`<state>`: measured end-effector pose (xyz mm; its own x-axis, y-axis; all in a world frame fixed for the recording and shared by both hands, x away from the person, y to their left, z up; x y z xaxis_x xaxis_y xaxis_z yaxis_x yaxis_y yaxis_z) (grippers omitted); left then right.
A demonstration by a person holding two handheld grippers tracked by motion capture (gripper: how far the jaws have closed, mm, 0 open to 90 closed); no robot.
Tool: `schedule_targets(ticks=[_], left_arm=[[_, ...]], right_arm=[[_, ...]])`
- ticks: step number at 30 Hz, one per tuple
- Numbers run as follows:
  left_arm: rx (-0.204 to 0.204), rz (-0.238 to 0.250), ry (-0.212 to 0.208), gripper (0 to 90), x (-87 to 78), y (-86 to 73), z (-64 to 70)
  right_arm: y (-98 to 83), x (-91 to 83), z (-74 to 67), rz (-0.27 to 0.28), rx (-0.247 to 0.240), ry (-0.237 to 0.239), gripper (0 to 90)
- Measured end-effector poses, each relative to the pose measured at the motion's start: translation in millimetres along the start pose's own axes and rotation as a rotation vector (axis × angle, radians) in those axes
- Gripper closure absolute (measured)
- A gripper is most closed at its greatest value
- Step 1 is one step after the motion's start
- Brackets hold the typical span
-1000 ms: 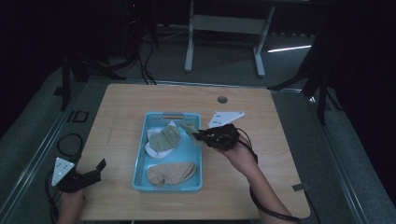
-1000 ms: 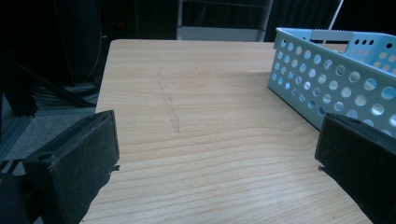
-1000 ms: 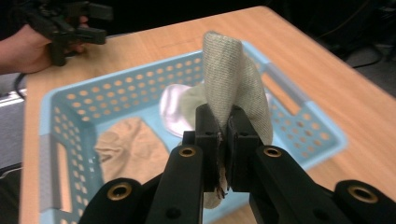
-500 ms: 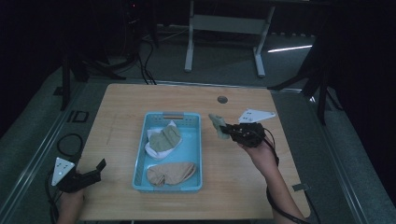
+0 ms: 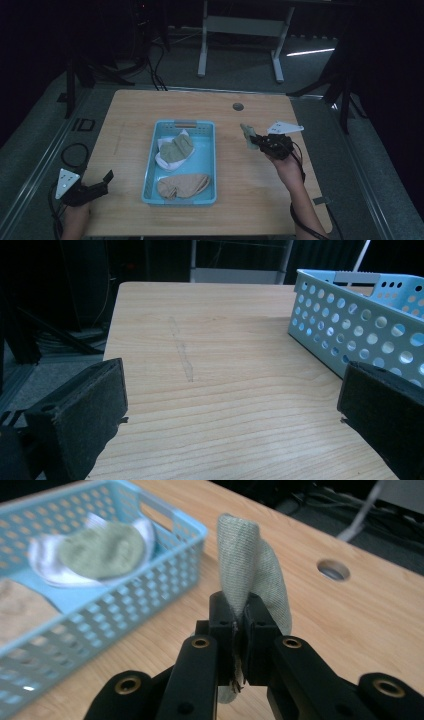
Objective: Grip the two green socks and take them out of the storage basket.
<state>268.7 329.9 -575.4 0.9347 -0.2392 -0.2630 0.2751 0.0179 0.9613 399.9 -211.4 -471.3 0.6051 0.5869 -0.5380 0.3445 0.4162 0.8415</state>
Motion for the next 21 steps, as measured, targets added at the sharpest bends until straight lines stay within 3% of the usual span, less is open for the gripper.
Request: schedule_targets(ticks=[9,21], left_arm=[[0.000,0.000,0.000,0.0,0.1,0.0,0.1],[0.001,0.000,-0.003,0.0,-0.1,0.0,-0.1]], right_arm=[[-27.3,18.8,13.3,-0.043,0.033,-0.053,85.2],[-54.2,48.8,18.0,-0.098,0.078,-0.047,84.7]])
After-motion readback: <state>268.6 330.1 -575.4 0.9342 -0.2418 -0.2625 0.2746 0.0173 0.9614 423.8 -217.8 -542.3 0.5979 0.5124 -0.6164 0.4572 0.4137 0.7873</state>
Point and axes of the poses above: each handheld gripper's, and its own axes: x roughly forward along the jaws, y roughly out of its top, z roughly to its right, the point moved 4 cm from there along x, roughly forward along the jaws
